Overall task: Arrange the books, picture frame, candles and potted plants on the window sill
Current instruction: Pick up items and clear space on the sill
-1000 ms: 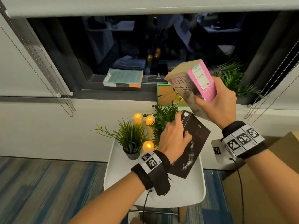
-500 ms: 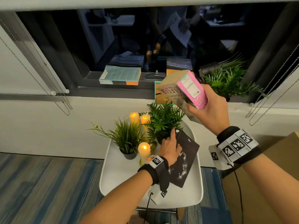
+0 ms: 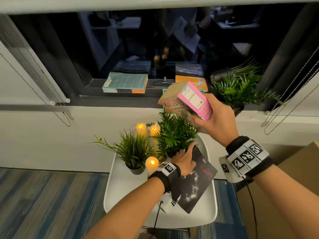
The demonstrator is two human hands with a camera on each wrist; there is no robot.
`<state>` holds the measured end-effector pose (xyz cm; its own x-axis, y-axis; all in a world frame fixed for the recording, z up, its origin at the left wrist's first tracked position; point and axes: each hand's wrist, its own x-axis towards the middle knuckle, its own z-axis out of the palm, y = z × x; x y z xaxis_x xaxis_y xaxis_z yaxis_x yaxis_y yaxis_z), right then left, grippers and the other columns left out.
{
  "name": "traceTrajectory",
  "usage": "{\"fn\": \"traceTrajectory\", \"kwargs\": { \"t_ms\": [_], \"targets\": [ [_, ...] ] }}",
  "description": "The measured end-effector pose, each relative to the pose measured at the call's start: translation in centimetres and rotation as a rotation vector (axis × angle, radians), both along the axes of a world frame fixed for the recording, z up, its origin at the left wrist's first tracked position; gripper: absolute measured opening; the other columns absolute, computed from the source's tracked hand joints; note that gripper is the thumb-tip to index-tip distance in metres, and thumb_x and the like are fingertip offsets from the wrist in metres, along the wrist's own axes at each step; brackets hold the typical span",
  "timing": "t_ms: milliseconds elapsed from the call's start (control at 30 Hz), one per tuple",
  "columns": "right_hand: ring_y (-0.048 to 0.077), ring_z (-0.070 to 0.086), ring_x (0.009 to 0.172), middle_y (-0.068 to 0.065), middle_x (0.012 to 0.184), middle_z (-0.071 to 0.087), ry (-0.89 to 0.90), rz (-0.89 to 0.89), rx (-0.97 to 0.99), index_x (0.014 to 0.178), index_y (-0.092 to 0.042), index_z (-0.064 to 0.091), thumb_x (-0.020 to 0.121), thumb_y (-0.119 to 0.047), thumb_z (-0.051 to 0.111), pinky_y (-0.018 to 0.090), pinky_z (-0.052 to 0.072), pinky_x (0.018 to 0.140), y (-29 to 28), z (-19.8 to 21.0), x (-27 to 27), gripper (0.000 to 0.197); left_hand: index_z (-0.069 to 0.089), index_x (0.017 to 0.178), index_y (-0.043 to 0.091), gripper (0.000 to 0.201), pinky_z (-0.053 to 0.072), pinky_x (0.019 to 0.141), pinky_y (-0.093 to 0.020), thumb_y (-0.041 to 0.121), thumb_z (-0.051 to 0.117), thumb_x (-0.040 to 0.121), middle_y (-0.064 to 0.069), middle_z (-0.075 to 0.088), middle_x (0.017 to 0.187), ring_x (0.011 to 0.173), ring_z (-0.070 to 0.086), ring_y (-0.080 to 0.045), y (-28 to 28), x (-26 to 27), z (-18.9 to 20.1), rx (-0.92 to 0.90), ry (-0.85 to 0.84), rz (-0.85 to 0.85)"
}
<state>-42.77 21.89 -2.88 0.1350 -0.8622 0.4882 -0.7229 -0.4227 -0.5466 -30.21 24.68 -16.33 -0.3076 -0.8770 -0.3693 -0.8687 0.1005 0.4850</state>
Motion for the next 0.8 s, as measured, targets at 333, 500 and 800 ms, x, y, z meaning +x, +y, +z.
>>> {"fn": "traceTrajectory", "kwargs": {
  "t_ms": [333,500,800],
  "targets": [
    [0.014,0.063,0.085,-0.005,0.105,0.068,0.005,0.008,-0.015,0.128,-0.024,0.050,0.078,-0.049,0.073,0.038,0.055,0.066,-0.2,0.3,0.8,0.060,0.024,0.143,0.028,0.072,0.044,0.093,-0.050,0.001,0.055,0.084,-0.020,0.033,0.134,0.118,0.043,-0.043,-2.0,1.7,-2.1,-0.076,-0.176,0.028],
    [0.014,0.064,0.088,-0.004,0.108,0.068,0.015,0.026,-0.009,0.129,-0.025,0.048,0.078,-0.048,0.073,0.038,0.055,0.065,-0.2,-0.1,1.1,0.061,0.025,0.142,0.026,0.078,0.045,0.097,-0.049,-0.007,0.056,0.079,-0.018,0.031,0.134,0.116,0.046,-0.043,-1.7,2.2,-4.1,-0.036,-0.148,0.043],
    [0.017,0.064,0.083,-0.003,0.105,0.068,0.027,0.028,0.007,0.127,-0.026,0.048,0.079,-0.050,0.071,0.041,0.054,0.063,0.0,-0.6,1.2,0.058,0.019,0.149,0.012,0.079,0.041,0.103,-0.051,0.000,0.060,0.083,-0.024,0.032,0.141,0.121,0.046,-0.046,-1.9,2.7,-5.7,-0.070,-0.206,-0.029]
  ]
}}
